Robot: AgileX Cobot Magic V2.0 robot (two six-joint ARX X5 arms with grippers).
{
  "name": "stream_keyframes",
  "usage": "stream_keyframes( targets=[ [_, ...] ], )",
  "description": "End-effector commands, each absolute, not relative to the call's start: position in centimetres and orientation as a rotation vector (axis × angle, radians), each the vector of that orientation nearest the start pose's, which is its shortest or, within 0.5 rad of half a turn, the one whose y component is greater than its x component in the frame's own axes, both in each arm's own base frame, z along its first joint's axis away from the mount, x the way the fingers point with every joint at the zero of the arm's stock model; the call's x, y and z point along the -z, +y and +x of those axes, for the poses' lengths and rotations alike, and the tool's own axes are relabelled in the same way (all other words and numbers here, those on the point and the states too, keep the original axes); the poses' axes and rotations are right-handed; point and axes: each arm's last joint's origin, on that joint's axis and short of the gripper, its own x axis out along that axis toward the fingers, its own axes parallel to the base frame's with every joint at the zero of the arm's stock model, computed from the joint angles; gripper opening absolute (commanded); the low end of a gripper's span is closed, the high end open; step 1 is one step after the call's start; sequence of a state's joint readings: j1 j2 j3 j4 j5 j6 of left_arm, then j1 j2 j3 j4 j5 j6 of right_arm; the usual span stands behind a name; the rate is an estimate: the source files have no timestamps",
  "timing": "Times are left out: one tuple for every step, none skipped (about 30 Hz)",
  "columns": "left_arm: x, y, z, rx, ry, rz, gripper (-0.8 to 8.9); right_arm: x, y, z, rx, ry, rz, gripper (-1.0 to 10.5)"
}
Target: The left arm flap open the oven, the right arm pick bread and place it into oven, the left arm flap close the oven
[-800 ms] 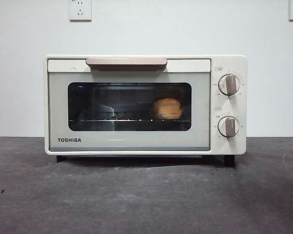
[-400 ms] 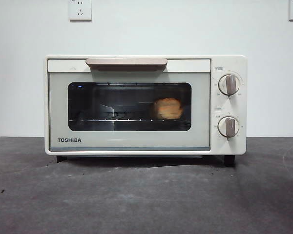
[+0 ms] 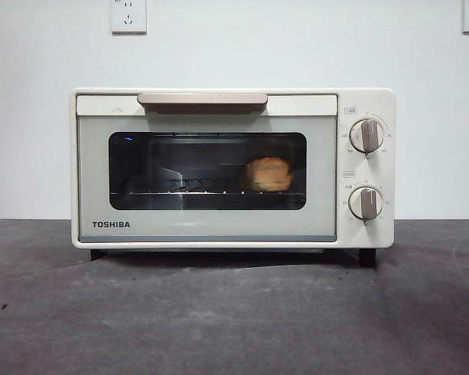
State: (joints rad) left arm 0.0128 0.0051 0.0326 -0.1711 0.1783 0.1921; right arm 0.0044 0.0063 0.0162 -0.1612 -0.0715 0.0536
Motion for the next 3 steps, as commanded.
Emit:
stream_keyframes(
  targets=[
    [-15.04, -0.37, 9.54, 0.177, 0.153, 0.173, 0.16, -15.21, 0.23, 9.62, -0.069, 0.147, 0.069, 0.1],
    [-15.04, -0.37, 9.54, 0.177, 0.153, 0.172, 0.16, -15.21, 0.23, 9.62, -0.069, 0.147, 0.069, 0.1],
    [-15.04, -0.37, 9.54, 0.177, 0.153, 0.172, 0.16, -15.21, 0.23, 9.62, -0.069, 0.147, 0.069, 0.1]
  ],
)
